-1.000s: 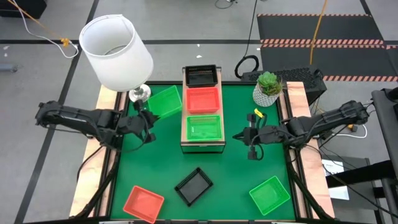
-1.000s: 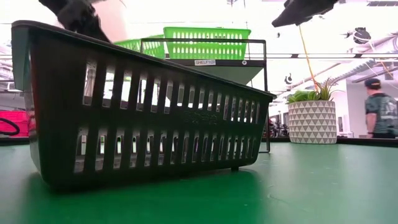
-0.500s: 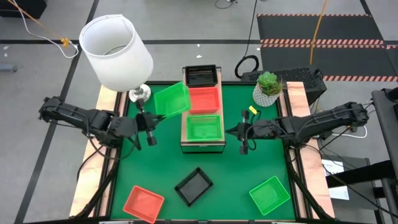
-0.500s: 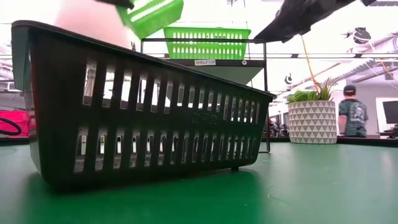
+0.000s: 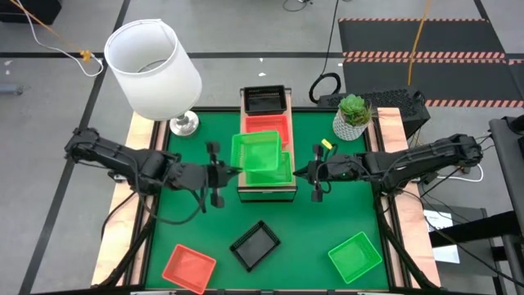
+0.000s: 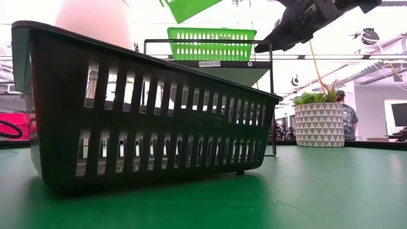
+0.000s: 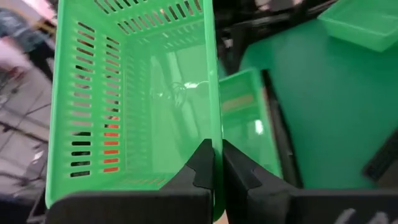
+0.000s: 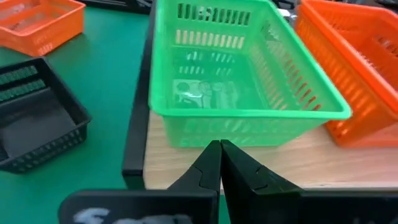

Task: Stack baskets on shelf by color
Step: Stack the top green bin on top of the green bin on the shelf

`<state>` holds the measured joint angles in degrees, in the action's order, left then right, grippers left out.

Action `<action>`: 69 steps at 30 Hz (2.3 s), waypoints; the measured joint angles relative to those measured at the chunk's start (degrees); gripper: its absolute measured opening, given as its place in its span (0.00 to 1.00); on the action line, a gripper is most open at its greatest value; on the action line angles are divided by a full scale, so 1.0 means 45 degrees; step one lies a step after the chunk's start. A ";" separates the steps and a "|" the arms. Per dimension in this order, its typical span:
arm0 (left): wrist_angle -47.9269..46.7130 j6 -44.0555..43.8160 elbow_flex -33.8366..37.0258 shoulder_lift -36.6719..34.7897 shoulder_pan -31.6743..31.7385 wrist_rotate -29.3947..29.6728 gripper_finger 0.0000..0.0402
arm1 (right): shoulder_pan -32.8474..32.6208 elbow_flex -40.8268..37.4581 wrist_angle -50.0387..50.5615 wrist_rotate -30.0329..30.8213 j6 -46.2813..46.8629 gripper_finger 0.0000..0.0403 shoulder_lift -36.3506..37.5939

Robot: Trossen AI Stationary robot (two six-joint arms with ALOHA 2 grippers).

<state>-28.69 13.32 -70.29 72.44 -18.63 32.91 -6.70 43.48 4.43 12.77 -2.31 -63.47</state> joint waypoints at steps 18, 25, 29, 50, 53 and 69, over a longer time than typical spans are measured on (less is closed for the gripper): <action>-0.1260 -0.1157 -0.2178 0.2335 0.0244 -0.0812 0.05 | -0.0029 0.0000 0.2430 -0.0174 0.0772 0.01 0.2872; -0.1214 -0.1865 -0.2183 0.2410 0.0793 -0.1551 0.04 | -0.0029 0.0000 0.3284 -0.0131 0.1029 0.01 0.3339; -0.1834 -0.1759 -0.3002 0.2446 0.1011 -0.1713 0.05 | -0.0029 0.0000 0.3279 -0.0126 0.1019 0.01 0.3343; -0.3477 -0.2117 -0.4092 0.4145 0.1218 -0.2419 0.05 | -0.0029 0.0004 0.3471 -0.0135 0.1019 0.01 0.3344; -0.3690 -0.2297 -0.4086 0.4071 0.1251 -0.2520 0.02 | -0.0029 0.0005 0.3473 -0.0134 0.1020 0.01 0.3344; -0.4351 -0.2735 -0.4092 0.4056 0.1301 -0.2687 0.04 | -0.0034 0.0005 0.3469 -0.0140 0.1015 0.01 0.3344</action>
<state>-48.27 1.02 -88.71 90.70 -12.78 20.82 -6.85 43.51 20.04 12.14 2.26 -48.42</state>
